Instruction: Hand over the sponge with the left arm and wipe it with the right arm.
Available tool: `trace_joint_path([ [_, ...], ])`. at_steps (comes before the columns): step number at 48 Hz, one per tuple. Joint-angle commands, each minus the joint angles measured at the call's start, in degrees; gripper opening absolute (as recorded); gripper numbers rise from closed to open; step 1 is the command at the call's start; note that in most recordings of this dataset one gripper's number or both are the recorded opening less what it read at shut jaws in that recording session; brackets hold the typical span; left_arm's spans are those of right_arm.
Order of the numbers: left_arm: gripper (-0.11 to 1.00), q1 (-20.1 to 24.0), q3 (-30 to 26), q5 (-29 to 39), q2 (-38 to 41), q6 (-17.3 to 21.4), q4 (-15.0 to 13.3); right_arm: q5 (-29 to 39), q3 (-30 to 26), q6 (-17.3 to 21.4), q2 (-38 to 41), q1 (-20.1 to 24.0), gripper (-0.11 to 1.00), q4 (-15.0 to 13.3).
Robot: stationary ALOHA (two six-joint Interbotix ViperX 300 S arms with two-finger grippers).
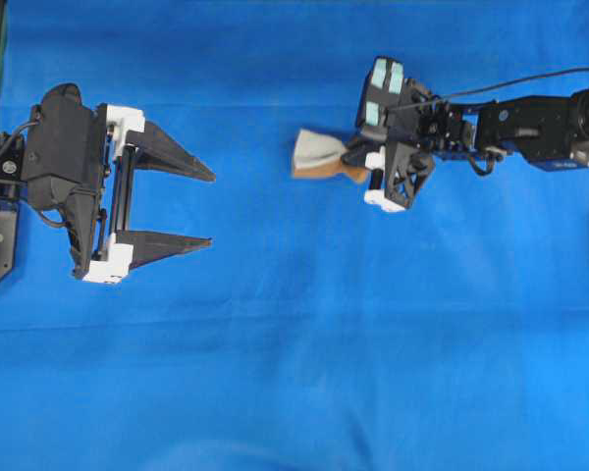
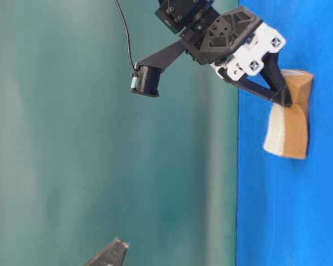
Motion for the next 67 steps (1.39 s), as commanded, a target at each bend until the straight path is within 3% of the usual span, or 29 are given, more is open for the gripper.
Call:
trace_joint_path([
  [1,0.90,-0.18,-0.62,-0.62,-0.18,0.00,-0.09,-0.18,-0.62,-0.09,-1.58,-1.14,0.14,-0.18],
  [6,0.90,-0.18,-0.62,-0.62,-0.18,0.09,0.00,-0.18,-0.53,0.70,-1.58,1.23,0.14,0.09],
  [25,0.90,-0.18,-0.62,-0.53,-0.26,0.53,0.00,-0.18,-1.76,5.27,-1.58,19.25,0.14,2.72],
  [38,0.90,-0.18,-0.62,-0.53,-0.26,0.62,0.00,0.00,-2.99,9.05,-1.49,26.81,0.14,2.81],
  [52,0.90,-0.18,-0.62,-0.53,-0.18,0.09,0.00,0.53,-2.64,8.53,-1.41,24.79,0.14,2.37],
  [67,0.90,-0.18,-0.53,-0.44,-0.26,0.00,-0.09,0.97,-1.41,8.09,0.26,14.06,0.14,-0.53],
])
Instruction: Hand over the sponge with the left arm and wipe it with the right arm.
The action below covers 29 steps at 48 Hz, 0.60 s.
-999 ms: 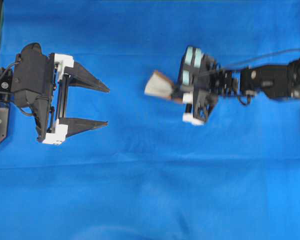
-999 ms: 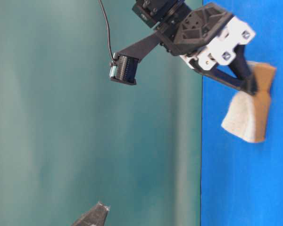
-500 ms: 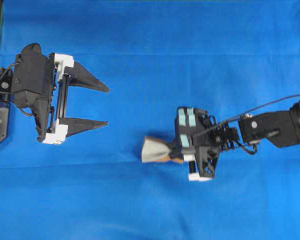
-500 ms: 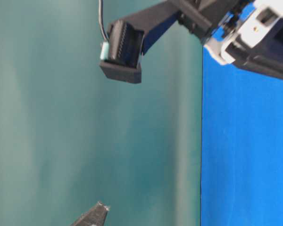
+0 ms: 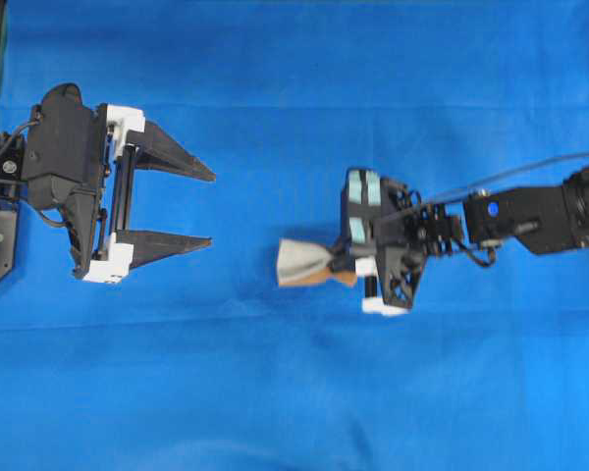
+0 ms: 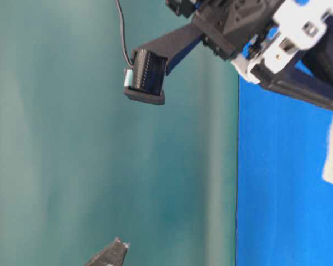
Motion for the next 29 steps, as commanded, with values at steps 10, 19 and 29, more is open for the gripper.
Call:
trace_joint_path([
  [10,0.90,-0.44,-0.53,-0.35,-0.18,0.00,-0.09,-0.26,1.05,-0.26,-0.35,-10.72,0.14,-2.64],
  [19,0.90,-0.44,-0.53,-0.35,-0.26,0.00,0.00,-0.35,0.97,-0.35,-0.44,-13.01,0.14,-4.31],
  [29,0.90,-0.53,-0.53,-0.35,-0.18,0.09,-0.09,-0.97,1.05,-0.35,-0.53,-12.22,0.14,-4.39],
])
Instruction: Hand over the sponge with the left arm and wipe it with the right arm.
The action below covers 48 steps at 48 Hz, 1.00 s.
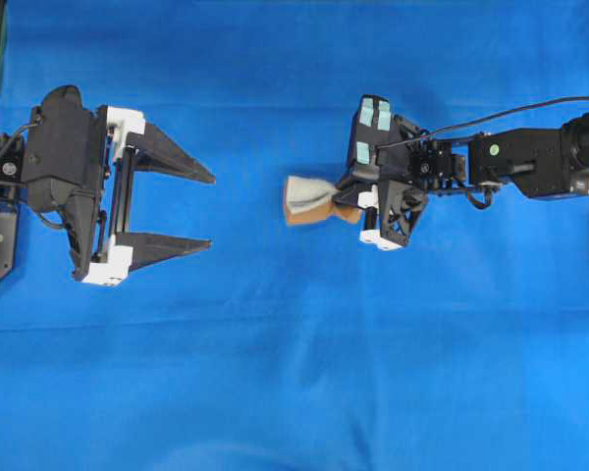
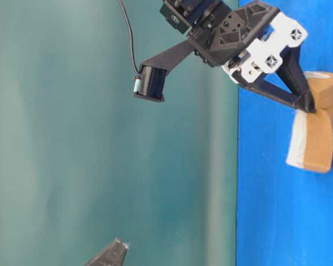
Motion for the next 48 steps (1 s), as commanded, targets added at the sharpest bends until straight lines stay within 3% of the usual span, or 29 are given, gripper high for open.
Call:
trace_joint_path([
  [1,0.90,-0.26,-0.53,-0.35,-0.18,0.00,-0.09,-0.09,-0.26,-0.35,-0.70,-1.41,0.14,-0.18],
  [20,0.90,-0.26,-0.53,-0.26,-0.18,0.00,0.00,-1.05,-0.62,-0.26,-0.79,1.23,0.14,-0.18],
  [27,0.90,-0.26,-0.53,-0.26,-0.18,0.09,0.00,-0.53,-0.70,-0.26,-0.79,2.20,0.55,-0.18],
  [32,0.90,-0.26,-0.53,-0.26,-0.18,0.18,0.00,-0.35,-0.97,0.00,-1.14,2.81,0.73,-0.18],
  [48,0.90,-0.26,-0.53,-0.26,-0.18,0.62,0.00,-0.26,-0.97,-0.18,-4.39,3.34,0.74,-0.18],
])
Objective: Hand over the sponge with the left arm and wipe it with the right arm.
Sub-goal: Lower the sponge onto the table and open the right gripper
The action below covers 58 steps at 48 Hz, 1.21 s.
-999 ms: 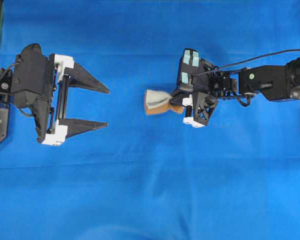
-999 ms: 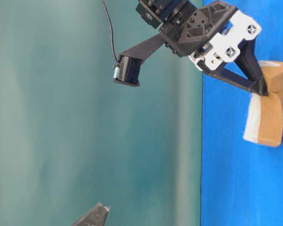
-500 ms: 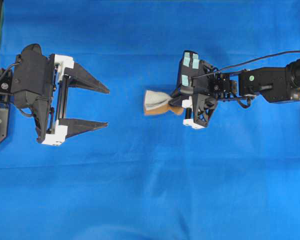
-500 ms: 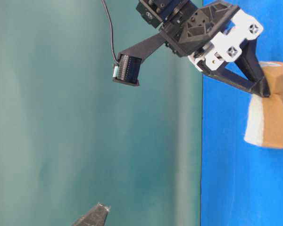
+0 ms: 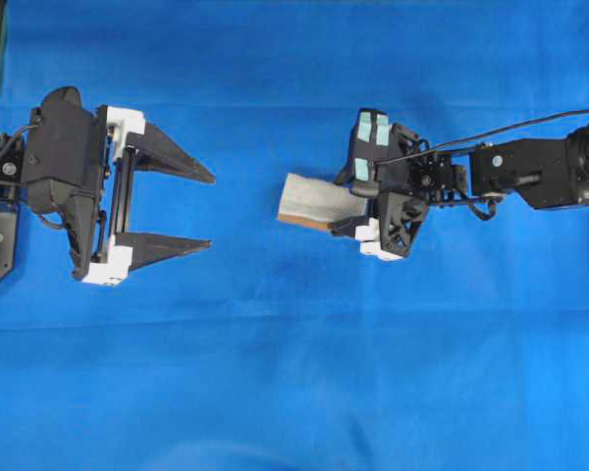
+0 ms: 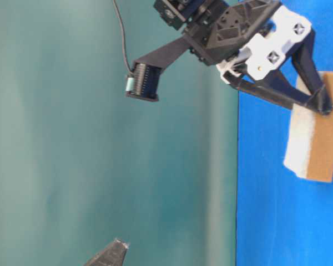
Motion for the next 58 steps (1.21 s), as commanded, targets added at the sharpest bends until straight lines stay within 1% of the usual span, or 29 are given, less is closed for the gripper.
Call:
trace_joint_path([
  [1,0.90,-0.26,-0.44,-0.26,-0.18,-0.09,0.09,-0.18,-0.97,-0.09,-2.46,0.09,0.74,-0.09],
  [5,0.90,-0.26,-0.44,-0.18,-0.26,-0.09,0.09,0.35,-0.97,-0.26,-3.43,0.18,0.74,-0.09],
  [16,0.90,-0.26,-0.44,0.00,-0.18,-0.09,0.09,4.75,-0.97,-1.41,-8.61,0.35,0.74,-0.18],
  [24,0.90,-0.26,-0.44,0.00,-0.26,0.00,0.09,7.12,-0.88,-2.81,-14.59,1.32,0.74,-0.18],
  [32,0.90,-0.26,-0.44,0.00,-0.18,0.00,0.00,8.79,-0.62,-3.25,-20.74,2.29,0.74,-0.18],
  [42,0.90,-0.26,-0.44,0.00,-0.18,-0.18,0.09,10.20,0.53,-3.34,-27.33,3.25,0.74,-0.18],
  [47,0.90,-0.26,-0.44,0.00,-0.26,-0.26,0.00,10.20,2.02,-3.25,-30.41,3.34,0.74,-0.18],
  [53,0.90,-0.26,-0.44,0.00,-0.18,-0.62,0.00,9.76,3.34,-3.25,-32.34,3.34,0.74,-0.18],
  [58,0.90,-0.26,-0.53,-0.18,-0.18,-0.62,0.00,9.67,3.34,-3.25,-32.26,3.34,0.74,-0.18],
])
